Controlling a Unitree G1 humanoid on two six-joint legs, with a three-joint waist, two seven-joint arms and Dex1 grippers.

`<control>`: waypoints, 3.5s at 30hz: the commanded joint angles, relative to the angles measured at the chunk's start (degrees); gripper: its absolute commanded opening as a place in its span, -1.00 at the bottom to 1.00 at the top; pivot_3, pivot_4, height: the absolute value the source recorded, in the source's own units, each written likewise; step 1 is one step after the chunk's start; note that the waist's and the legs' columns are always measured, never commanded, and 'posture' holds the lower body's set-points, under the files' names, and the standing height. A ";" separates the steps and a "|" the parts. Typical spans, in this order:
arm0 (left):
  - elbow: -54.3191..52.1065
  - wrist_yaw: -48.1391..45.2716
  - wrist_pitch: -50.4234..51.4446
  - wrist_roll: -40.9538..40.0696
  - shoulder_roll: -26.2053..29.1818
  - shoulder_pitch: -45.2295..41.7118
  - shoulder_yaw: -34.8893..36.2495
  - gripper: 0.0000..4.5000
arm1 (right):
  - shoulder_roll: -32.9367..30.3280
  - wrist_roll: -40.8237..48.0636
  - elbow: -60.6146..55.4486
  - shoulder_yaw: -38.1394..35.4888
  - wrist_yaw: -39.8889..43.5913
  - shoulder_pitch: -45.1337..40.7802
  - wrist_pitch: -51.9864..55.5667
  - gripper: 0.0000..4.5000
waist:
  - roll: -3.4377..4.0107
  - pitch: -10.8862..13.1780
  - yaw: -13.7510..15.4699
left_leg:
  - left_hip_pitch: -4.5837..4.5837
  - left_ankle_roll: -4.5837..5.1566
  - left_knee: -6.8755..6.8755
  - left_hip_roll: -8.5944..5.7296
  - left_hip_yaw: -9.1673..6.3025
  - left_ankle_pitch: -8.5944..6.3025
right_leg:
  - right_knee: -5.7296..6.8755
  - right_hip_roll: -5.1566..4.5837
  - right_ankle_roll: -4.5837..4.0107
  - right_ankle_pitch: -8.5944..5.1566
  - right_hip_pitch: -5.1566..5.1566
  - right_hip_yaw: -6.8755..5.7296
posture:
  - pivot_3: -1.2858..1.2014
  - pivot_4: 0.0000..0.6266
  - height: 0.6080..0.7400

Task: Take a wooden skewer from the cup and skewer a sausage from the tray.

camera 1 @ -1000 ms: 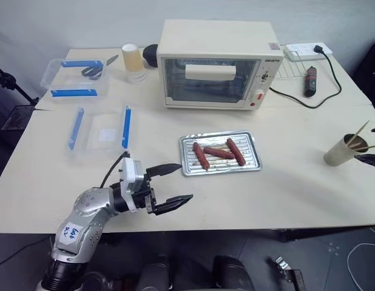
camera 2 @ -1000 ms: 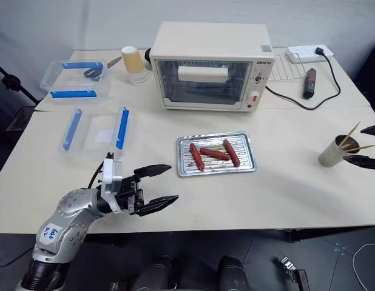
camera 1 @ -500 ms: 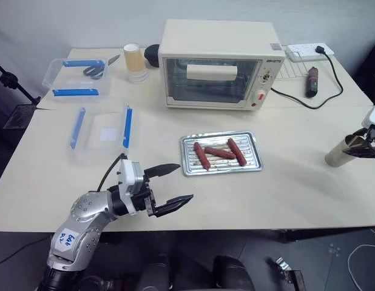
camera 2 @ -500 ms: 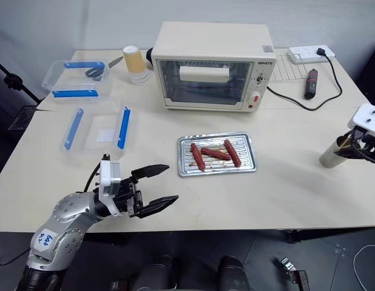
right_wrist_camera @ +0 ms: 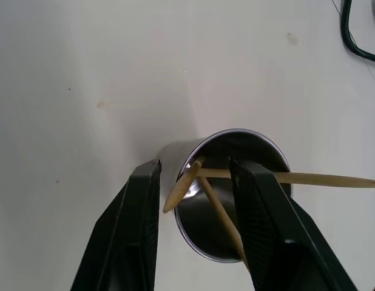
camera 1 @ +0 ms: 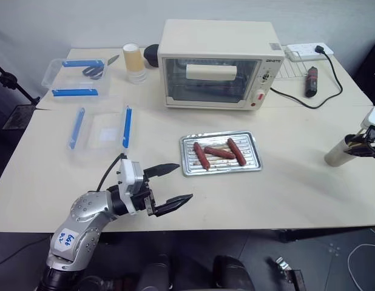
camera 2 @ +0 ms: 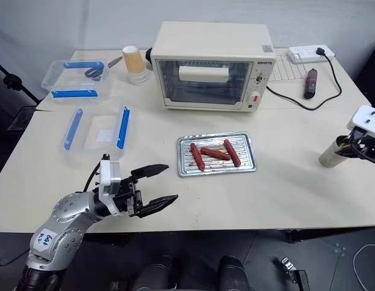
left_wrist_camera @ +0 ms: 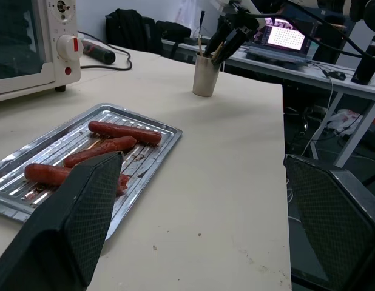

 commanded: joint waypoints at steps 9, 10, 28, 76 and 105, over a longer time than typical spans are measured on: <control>-1.87 0.05 -0.18 -0.70 0.69 0.13 0.56 1.00 | -2.12 0.56 -2.26 -1.77 2.21 -1.48 2.70 -0.36 | 0.00 0.00 -0.03 | 0.00 0.00 0.00 0.00 0.00 0.00 | 0.03 0.00 0.00 0.00 0.00 0.00 | 0.03 -0.52 1.00; -1.85 0.03 -0.19 -0.67 0.70 0.12 0.51 1.00 | -2.20 0.72 -2.49 -1.91 2.44 -1.38 3.06 -0.46 | 0.00 0.00 -0.04 | 0.00 0.00 0.00 0.00 0.00 0.00 | 0.04 0.00 0.00 0.00 0.00 0.00 | 0.03 -0.52 1.00; -1.27 -0.53 -0.36 -0.38 0.64 -0.19 -0.24 1.00 | -4.46 0.93 -3.97 -2.48 4.16 -0.85 5.12 -0.46 | 0.00 0.00 -0.03 | 0.00 0.00 0.00 0.00 0.00 0.00 | 0.17 0.00 0.00 0.00 -0.01 0.01 | 0.03 -0.52 1.00; 6.54 -1.38 -0.07 -5.62 -7.98 -14.85 -0.36 1.00 | 13.15 62.67 -48.81 -17.31 0.55 4.28 57.04 -1.00 | 0.08 -0.01 0.66 | -0.09 0.00 0.09 -0.01 -0.51 -0.03 | 0.36 -0.01 0.04 0.04 -0.09 -0.07 | 0.03 -0.52 1.00; 6.13 2.09 0.01 -4.75 -14.50 -17.47 -3.67 -0.95 | 26.53 70.73 -59.10 -16.26 -14.81 10.52 59.78 -1.00 | -0.14 -0.02 0.68 | -0.14 0.03 0.20 -0.07 -0.49 -0.01 | 0.36 0.00 0.06 0.04 -0.02 -0.07 | 0.03 -0.52 1.00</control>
